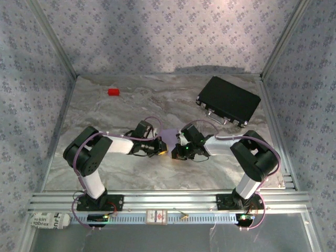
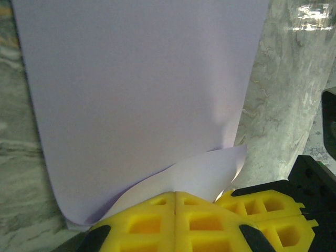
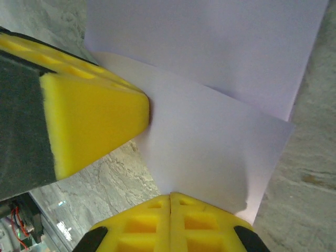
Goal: Fold a paper plane with a square sheet of paper (pick it up from the middle)
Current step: Third fold the triangle at the center of the table.
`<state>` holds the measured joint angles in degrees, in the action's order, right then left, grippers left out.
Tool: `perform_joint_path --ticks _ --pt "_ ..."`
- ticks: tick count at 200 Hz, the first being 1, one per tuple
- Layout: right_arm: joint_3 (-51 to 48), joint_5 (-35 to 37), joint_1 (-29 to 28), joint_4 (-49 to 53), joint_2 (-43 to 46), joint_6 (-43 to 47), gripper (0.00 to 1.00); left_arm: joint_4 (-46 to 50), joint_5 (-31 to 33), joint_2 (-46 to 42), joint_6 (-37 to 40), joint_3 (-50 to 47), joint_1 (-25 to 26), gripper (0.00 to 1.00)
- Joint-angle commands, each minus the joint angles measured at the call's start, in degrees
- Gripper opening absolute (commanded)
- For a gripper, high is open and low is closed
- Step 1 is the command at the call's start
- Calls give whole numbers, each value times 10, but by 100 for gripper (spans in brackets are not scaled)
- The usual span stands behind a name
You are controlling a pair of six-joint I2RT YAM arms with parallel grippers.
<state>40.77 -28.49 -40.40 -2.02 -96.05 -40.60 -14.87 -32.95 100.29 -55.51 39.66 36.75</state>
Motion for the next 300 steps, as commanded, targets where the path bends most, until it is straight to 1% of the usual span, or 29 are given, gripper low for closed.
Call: perform_joint_path --ticks 1,9,25,51,93,112,138,181,246,300 --pt "-37 26 4 32 -15 -23 0 47 13 -31 11 18 -4 5" --pt "-37 28 4 34 -13 -24 0 57 19 -43 13 25 -3 7" --pt "-35 32 5 38 -11 -23 0 70 26 -61 13 34 0 7" --pt "-30 32 6 36 -12 -27 0 78 33 -72 -1 37 17 5" --pt "-31 30 5 30 -17 -30 0 67 51 -34 -20 38 50 3" --pt "-32 30 5 29 -17 -31 0 67 61 -8 -25 38 53 2" --pt "-38 32 5 29 -14 -33 0 79 87 4 -21 35 50 1" --pt "-43 34 4 31 -13 -30 0 93 95 11 -5 28 23 1" --pt "-49 34 2 25 -17 -30 0 68 47 19 21 20 -36 2" --pt "-49 33 1 26 -17 -30 0 104 53 9 40 12 -78 2"
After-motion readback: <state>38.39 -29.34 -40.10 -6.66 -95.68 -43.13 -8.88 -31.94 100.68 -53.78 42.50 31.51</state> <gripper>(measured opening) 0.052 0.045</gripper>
